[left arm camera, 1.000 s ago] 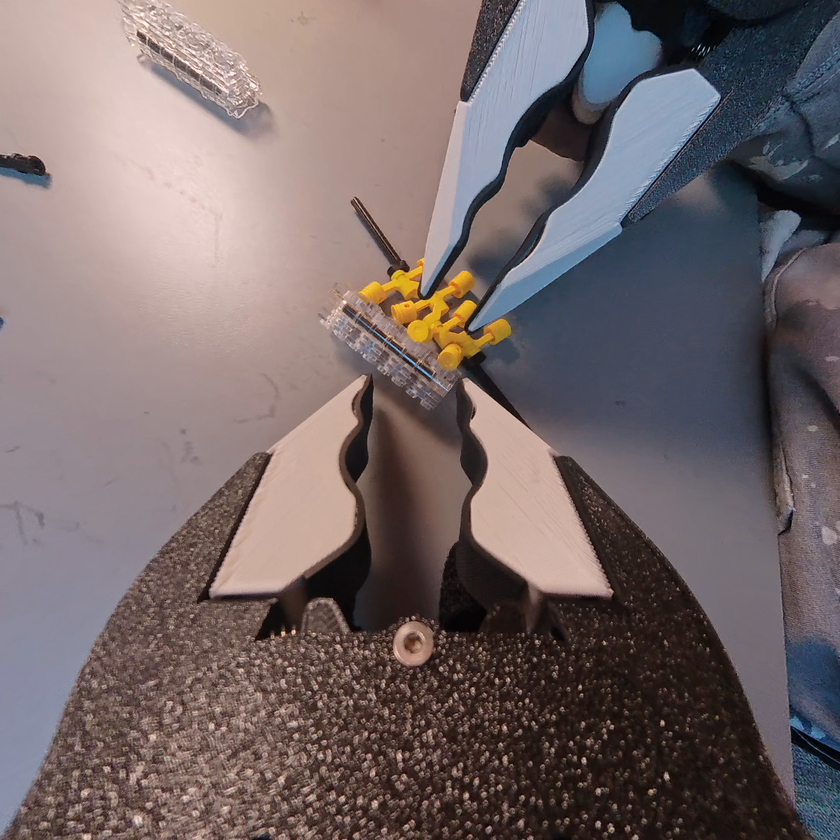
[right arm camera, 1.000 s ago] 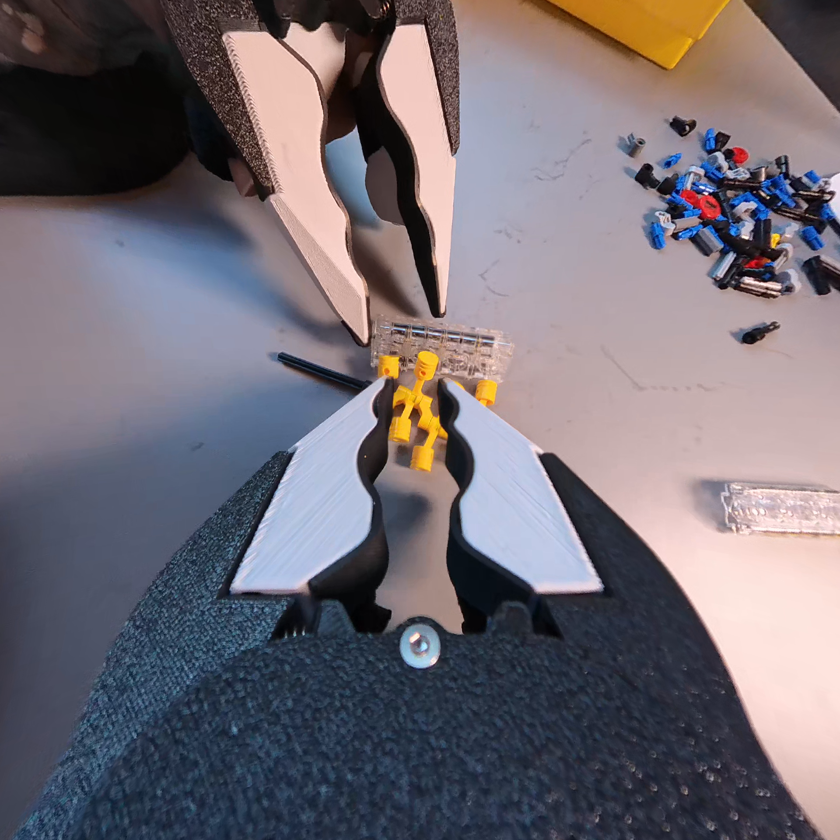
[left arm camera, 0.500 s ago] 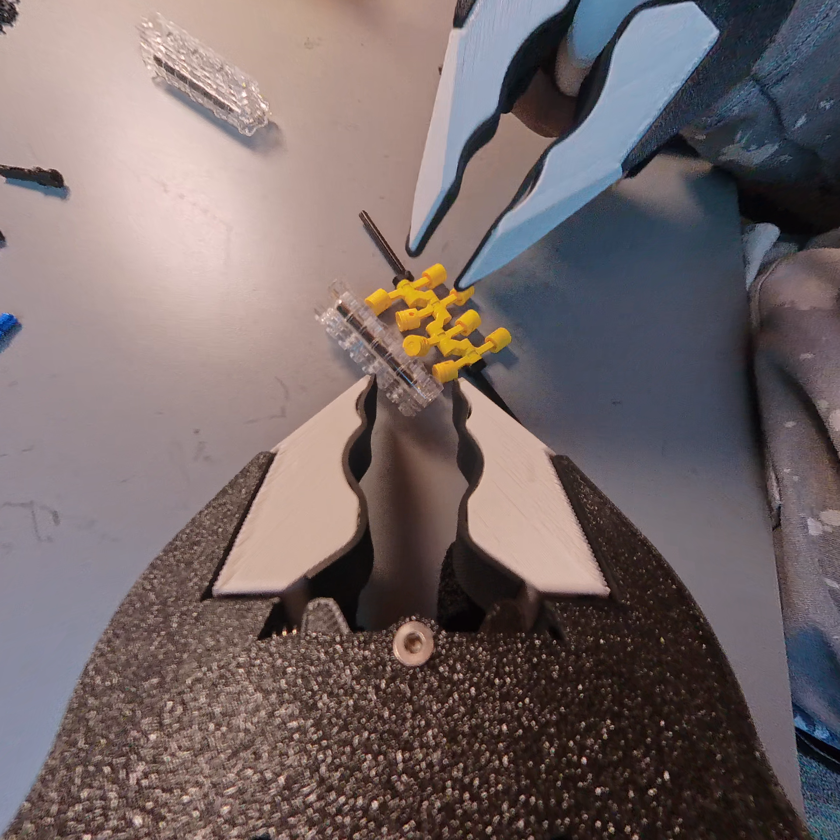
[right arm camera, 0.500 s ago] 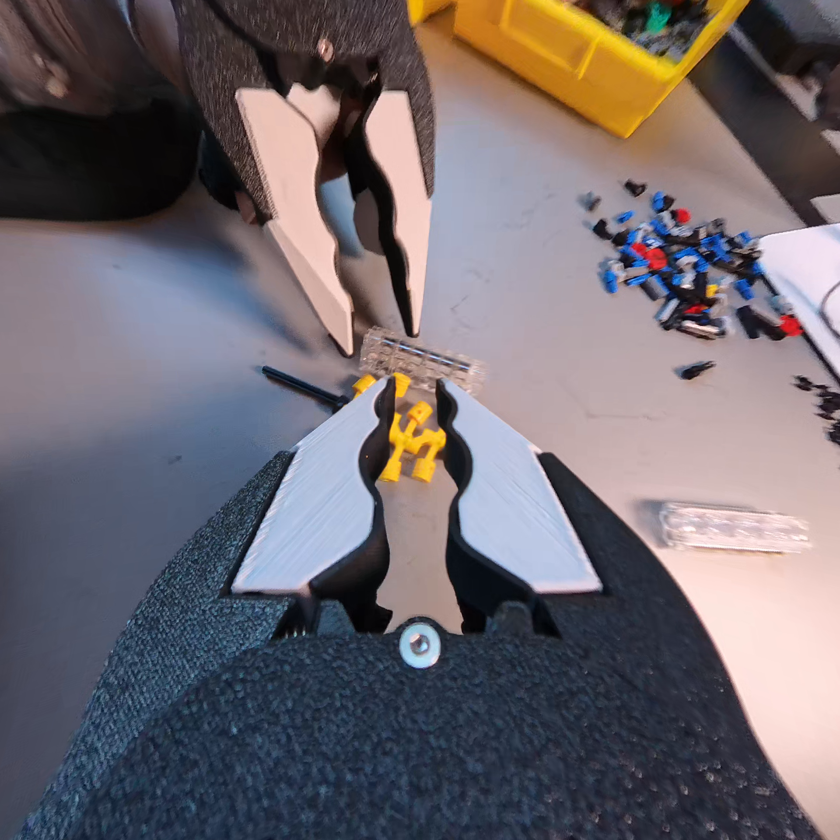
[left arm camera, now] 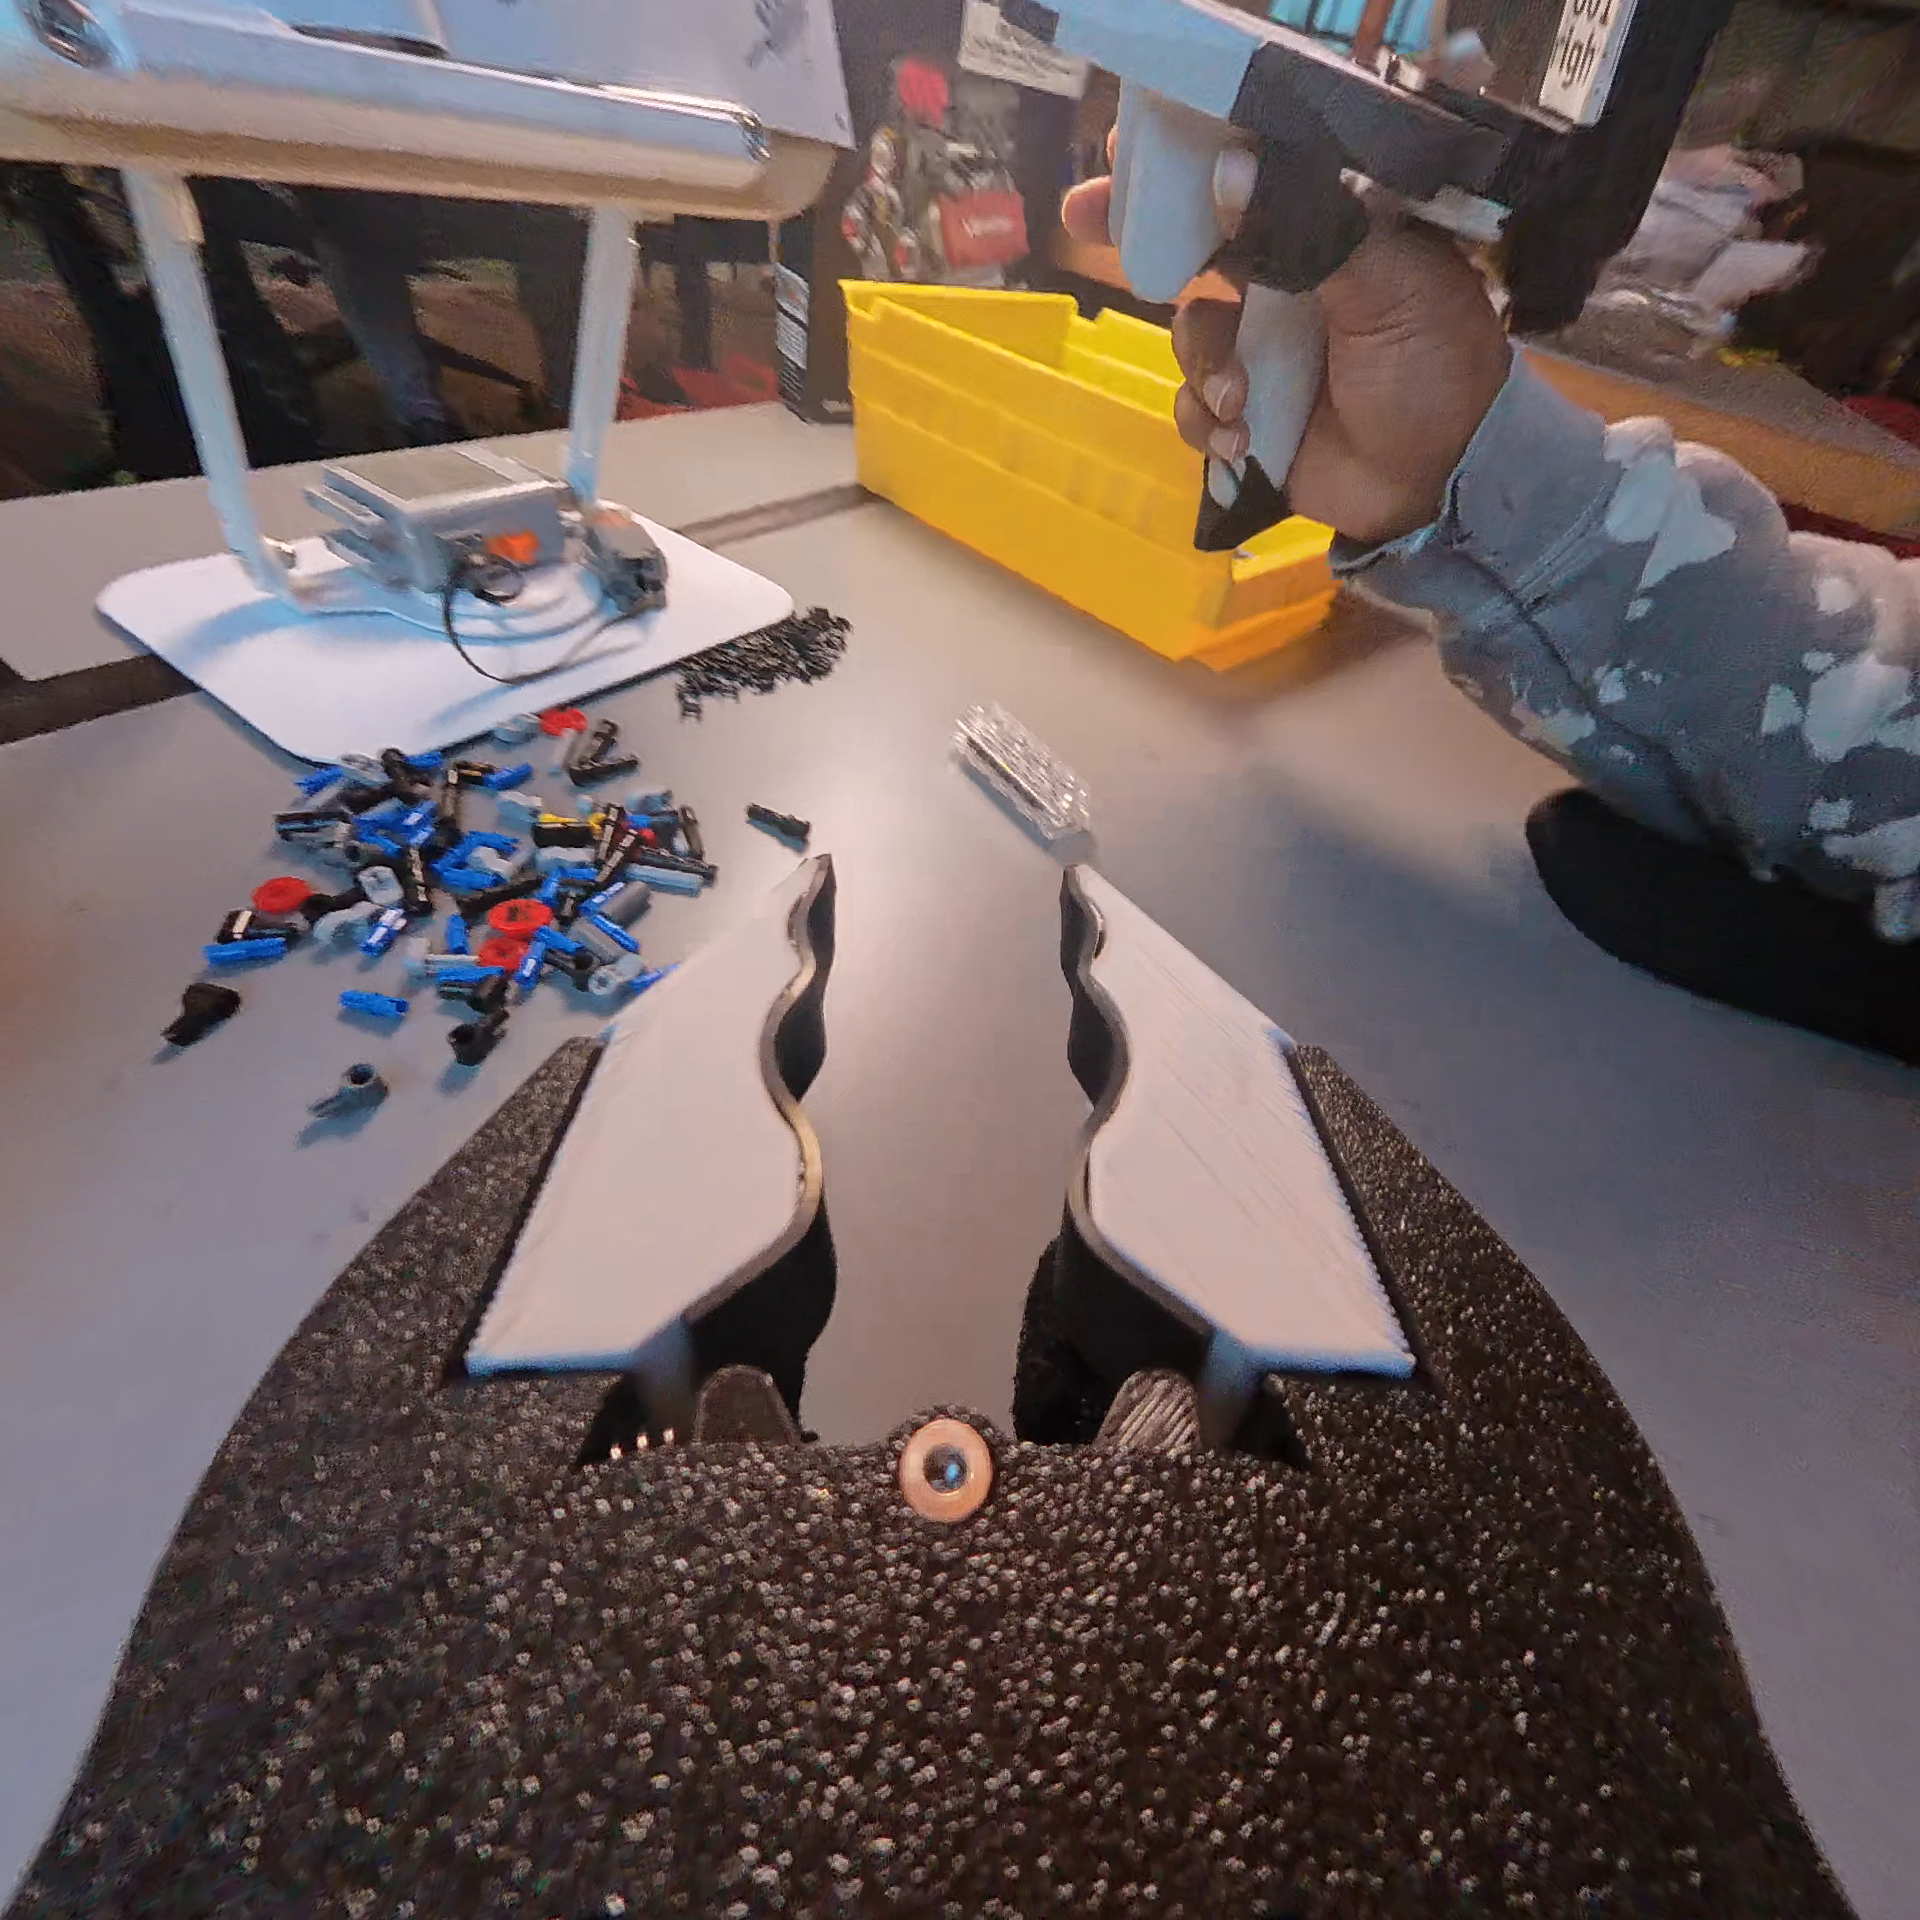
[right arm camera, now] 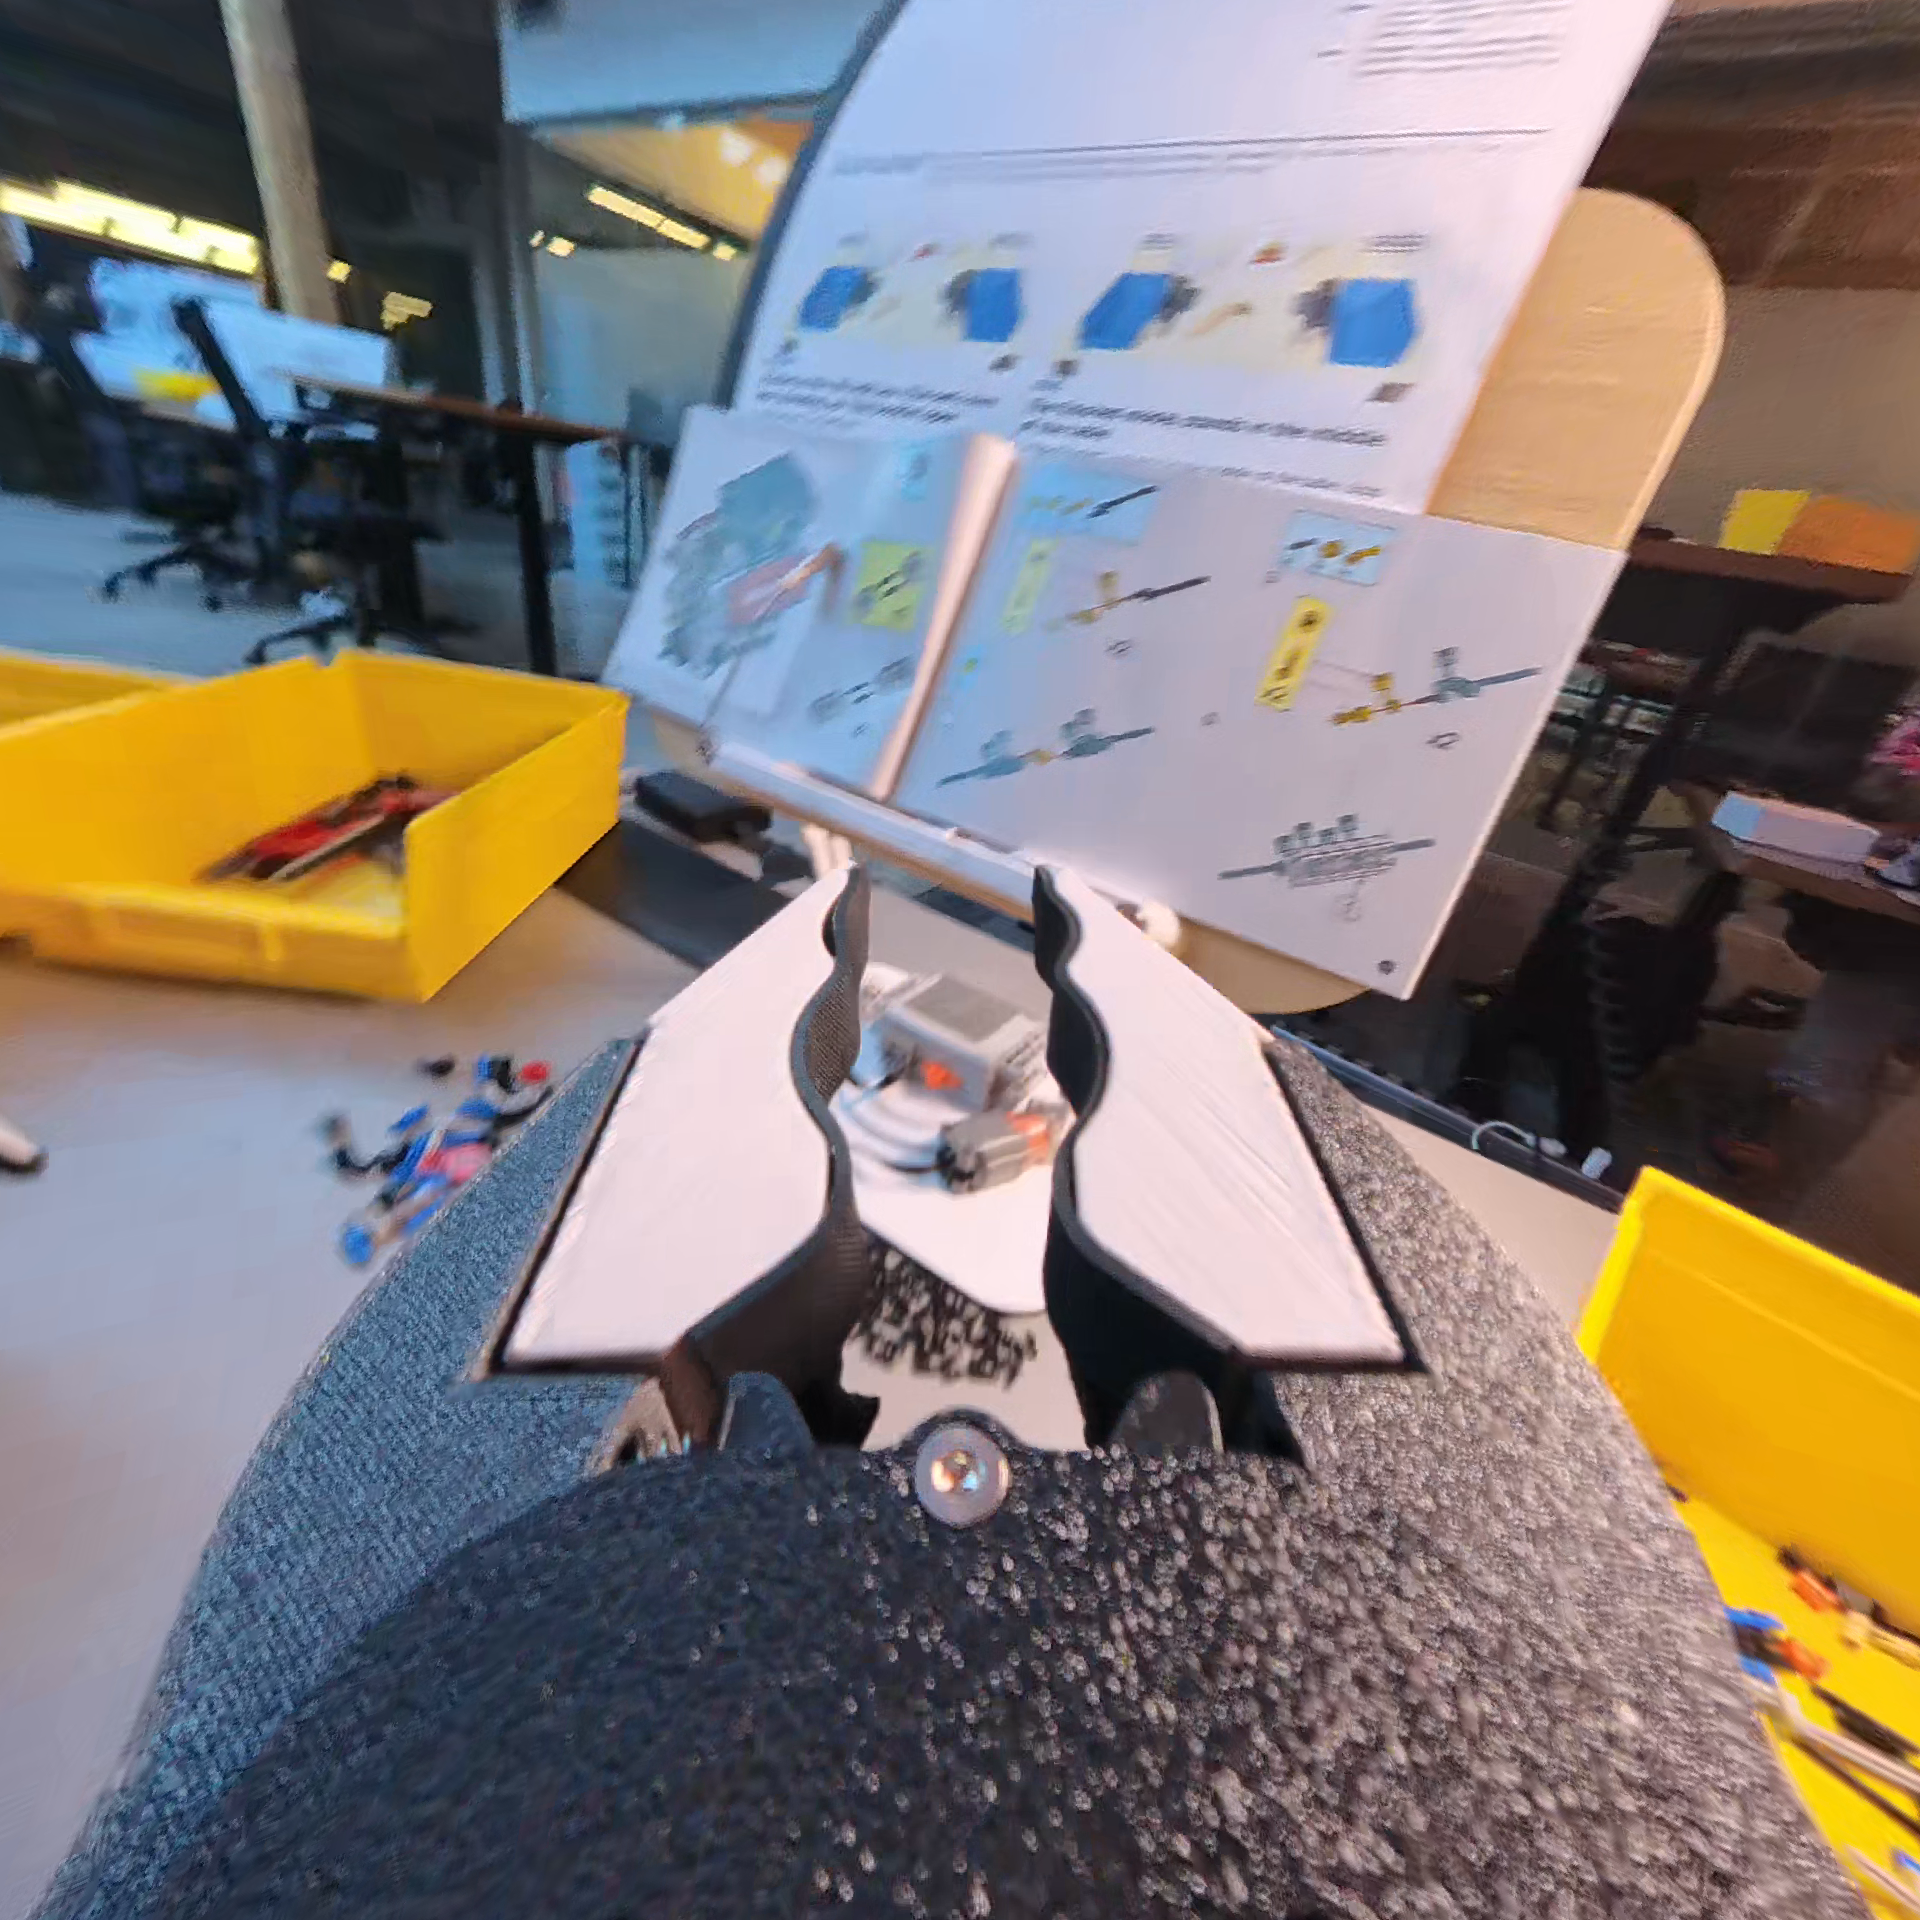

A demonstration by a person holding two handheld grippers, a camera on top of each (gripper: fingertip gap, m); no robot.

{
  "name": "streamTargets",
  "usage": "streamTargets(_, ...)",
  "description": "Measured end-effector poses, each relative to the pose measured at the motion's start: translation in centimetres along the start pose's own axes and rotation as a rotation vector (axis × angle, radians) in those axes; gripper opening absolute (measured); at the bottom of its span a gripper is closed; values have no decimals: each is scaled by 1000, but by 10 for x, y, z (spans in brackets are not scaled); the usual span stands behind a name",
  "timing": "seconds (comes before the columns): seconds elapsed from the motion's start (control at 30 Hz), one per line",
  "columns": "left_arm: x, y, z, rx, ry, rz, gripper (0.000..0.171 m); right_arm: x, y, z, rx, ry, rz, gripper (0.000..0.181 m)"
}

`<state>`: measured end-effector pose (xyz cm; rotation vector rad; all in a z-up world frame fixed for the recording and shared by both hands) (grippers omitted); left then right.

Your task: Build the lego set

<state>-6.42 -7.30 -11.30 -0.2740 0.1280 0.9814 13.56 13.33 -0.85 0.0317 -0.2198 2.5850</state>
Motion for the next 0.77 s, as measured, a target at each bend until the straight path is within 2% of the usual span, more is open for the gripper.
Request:
streamTargets(0.13, 11, 16, 12, -42, -78, 102, 43, 44, -35, -9, 119, -92, -154, 28)
streamTargets(0.23, 17, 27, 16, -45, -94, 158, 42, 61, -54, -19, 147, -109, -230, 21)
streamTargets(0.43, 16, 44, 14, 3, -134, 239, 37, 66, -74, -32, 159, -77, -294, 0)
streamTargets(0.6, 17, 44, 14, 50, -140, 259, 36, 75, -81, -38, 161, -55, -293, 0)
streamTargets(0.77, 18, 40, 13, 72, -131, 240, 36, 71, -84, -41, 163, -67, -301, 1)
Point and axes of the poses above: each gripper's, where its closed fingertips meet, x out along the fingers, z out of its top, y = z × x across the jaws, the point moved 7 cm from there along -x, back along the fingers, and after that the axes turned 1 degree about z, right-handed, at the moved point
